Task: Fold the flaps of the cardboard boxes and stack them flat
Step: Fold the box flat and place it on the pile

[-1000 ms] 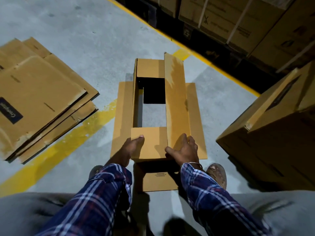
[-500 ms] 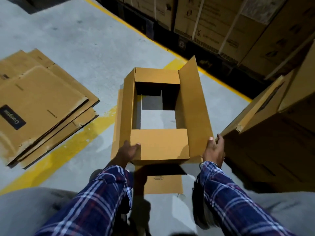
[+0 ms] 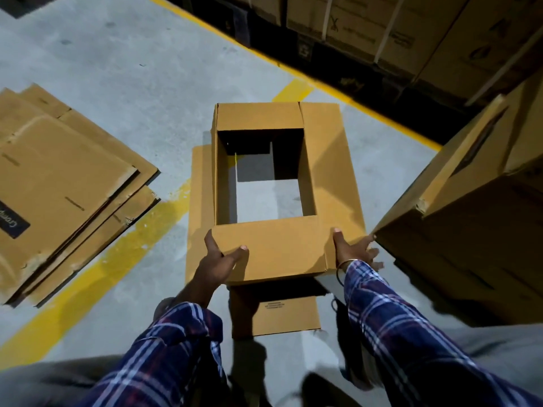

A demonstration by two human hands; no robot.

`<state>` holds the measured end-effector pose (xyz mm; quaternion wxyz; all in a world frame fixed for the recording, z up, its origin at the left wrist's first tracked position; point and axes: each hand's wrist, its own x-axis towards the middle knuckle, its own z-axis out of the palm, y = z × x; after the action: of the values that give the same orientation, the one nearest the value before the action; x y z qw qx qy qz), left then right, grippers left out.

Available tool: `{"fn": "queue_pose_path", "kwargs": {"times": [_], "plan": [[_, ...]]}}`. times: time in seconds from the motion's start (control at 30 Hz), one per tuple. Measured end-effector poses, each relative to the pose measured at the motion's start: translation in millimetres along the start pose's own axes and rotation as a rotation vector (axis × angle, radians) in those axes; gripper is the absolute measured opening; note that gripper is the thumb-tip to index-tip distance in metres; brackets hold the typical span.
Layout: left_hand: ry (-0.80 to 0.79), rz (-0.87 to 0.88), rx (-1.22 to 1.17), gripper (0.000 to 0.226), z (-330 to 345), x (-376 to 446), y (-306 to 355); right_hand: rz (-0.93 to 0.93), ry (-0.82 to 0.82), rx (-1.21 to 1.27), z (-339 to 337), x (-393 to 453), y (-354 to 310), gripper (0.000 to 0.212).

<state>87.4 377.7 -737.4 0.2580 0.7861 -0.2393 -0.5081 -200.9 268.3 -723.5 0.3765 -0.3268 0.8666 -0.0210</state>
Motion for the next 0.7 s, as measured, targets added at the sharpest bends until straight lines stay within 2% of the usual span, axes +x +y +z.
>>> {"fn": "queue_pose_path", "kwargs": {"times": [0.07, 0.17, 0.23, 0.3, 0.43, 0.53, 0.6, 0.7], "plan": [[-0.013, 0.002, -0.011, 0.126, 0, -1, 1, 0.008, -0.087, -0.055, 19, 3, 1, 0.11], [-0.023, -0.013, -0.034, 0.125, 1, -3, 1, 0.01, -0.27, 0.2, 40, -8, 0, 0.12], [-0.028, -0.029, -0.066, 0.128, -2, -4, 0, 0.067, -0.352, 0.338, 42, -11, 1, 0.102], [-0.053, -0.022, -0.094, 0.13, -5, -6, 2, 0.077, -0.377, 0.348, 42, -7, 5, 0.091], [-0.12, 0.011, -0.116, 0.112, -6, -7, 7, 0.095, -0.386, 0.392, 41, -7, 9, 0.094], [-0.137, 0.021, -0.145, 0.113, -8, -11, 10, 0.046, -0.357, 0.431, 37, -15, 6, 0.081], [-0.098, 0.033, -0.158, 0.11, -9, -13, 6, -0.054, -0.296, 0.475, 37, -19, 4, 0.065], [0.068, -0.005, -0.305, 0.078, -12, -25, 7, -0.185, -0.219, 0.58, 28, -28, -1, 0.05]]}}
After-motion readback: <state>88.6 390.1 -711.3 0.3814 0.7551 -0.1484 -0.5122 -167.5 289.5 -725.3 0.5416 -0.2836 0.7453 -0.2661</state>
